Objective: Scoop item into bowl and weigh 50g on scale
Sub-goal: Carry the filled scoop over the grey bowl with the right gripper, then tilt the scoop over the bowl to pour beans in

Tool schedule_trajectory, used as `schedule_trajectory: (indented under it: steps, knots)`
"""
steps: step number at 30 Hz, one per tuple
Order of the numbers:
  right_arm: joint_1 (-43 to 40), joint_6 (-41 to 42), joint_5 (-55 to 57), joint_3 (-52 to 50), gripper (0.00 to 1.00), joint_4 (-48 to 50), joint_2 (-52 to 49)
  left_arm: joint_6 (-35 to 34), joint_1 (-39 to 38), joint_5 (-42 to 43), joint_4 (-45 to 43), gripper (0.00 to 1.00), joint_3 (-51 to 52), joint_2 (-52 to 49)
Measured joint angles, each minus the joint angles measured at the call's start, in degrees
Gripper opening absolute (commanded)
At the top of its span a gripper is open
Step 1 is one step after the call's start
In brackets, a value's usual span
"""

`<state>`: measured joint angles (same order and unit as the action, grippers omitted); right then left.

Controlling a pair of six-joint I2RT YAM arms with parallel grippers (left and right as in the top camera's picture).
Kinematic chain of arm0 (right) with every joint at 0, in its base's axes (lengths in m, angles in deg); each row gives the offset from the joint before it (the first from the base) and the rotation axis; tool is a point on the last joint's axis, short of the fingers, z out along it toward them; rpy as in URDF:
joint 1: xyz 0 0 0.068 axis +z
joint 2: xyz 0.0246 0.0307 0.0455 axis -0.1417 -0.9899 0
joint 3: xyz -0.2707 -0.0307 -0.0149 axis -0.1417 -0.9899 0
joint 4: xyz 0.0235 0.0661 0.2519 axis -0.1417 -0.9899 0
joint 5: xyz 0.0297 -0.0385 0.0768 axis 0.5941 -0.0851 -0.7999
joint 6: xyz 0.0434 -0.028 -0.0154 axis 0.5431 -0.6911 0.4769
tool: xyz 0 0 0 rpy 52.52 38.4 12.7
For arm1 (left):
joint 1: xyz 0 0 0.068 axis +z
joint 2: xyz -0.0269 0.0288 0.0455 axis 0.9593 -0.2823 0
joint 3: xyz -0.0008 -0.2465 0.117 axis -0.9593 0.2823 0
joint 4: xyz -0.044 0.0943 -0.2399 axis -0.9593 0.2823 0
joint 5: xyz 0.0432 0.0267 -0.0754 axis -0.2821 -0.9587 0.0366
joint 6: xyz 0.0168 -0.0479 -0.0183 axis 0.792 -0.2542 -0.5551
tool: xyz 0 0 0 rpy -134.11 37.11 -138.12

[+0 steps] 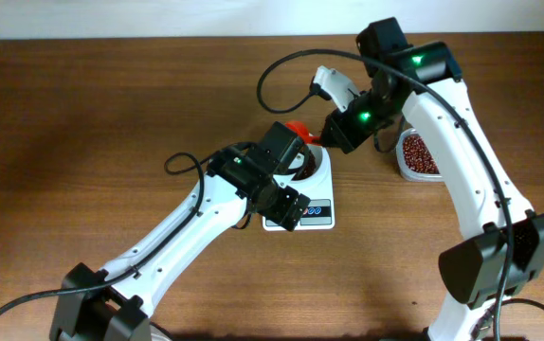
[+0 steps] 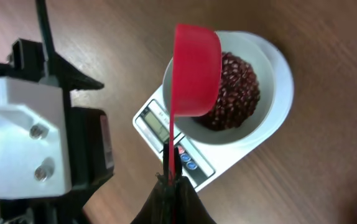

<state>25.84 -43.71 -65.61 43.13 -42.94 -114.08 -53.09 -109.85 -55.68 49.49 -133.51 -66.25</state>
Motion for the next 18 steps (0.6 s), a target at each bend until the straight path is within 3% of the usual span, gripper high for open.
schedule_trajectory:
  steps: [18]
  knots:
    - [0.0,-1.8,1.5,-14.1,0.04,14.6,0.0,0.0,0.0,0.0,0.0,0.99,0.0,0.0]
